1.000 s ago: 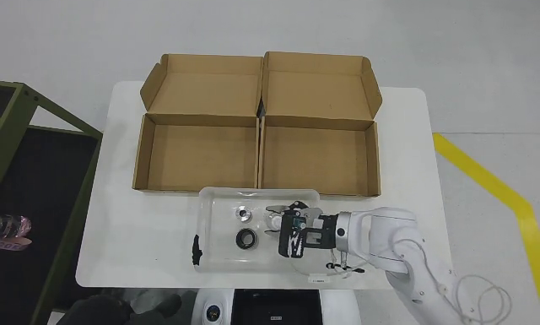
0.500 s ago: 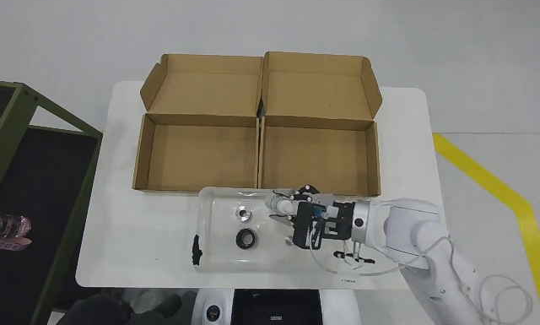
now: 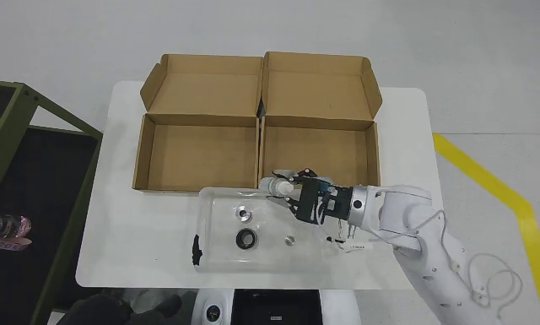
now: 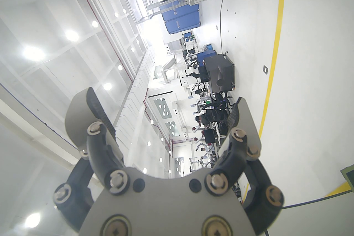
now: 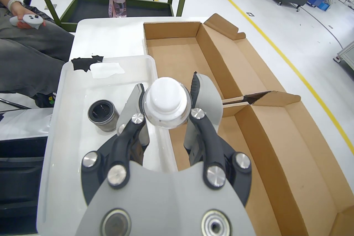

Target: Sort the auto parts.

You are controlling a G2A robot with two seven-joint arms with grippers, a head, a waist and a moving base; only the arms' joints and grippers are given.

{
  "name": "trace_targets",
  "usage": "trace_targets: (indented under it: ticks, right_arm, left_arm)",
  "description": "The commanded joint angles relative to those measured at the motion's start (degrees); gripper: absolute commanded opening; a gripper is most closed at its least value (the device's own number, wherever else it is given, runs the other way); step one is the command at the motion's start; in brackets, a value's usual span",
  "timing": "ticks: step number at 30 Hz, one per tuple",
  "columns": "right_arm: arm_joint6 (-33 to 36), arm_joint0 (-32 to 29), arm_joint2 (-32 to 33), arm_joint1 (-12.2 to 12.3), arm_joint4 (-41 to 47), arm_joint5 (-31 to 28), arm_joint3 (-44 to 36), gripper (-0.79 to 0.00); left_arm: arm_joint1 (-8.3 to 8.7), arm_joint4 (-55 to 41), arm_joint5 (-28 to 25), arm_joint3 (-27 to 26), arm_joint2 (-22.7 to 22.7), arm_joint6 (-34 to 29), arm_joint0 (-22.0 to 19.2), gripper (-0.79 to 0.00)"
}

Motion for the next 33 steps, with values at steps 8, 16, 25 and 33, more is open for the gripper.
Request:
trace_targets:
  ticks: [8, 16, 25, 33]
  right_arm:
    - [-1.1, 5.0, -1.6, -0.6, 1.3, 2.4, 8.0, -0.785]
    - [-0.2, 9.7, -3.2, -1.3, 4.6, 4.4, 15.3, -0.785]
    - [1.7, 15.3, -6.8, -2.4, 5.0, 7.3, 22.5, -0.785]
    - [1.2, 18.4, -9.5, -3.4, 4.3, 9.4, 27.8, -0.785]
  left_arm:
    - [0.0, 0.0, 0.0, 0.0, 0.0, 0.0, 0.0, 0.0]
    - [0.0, 0.0, 0.0, 0.0, 0.0, 0.0, 0.0, 0.0]
    - [0.0, 0.0, 0.0, 0.0, 0.0, 0.0, 0.0, 0.0]
    - [0.0, 0.0, 0.0, 0.0, 0.0, 0.0, 0.0, 0.0]
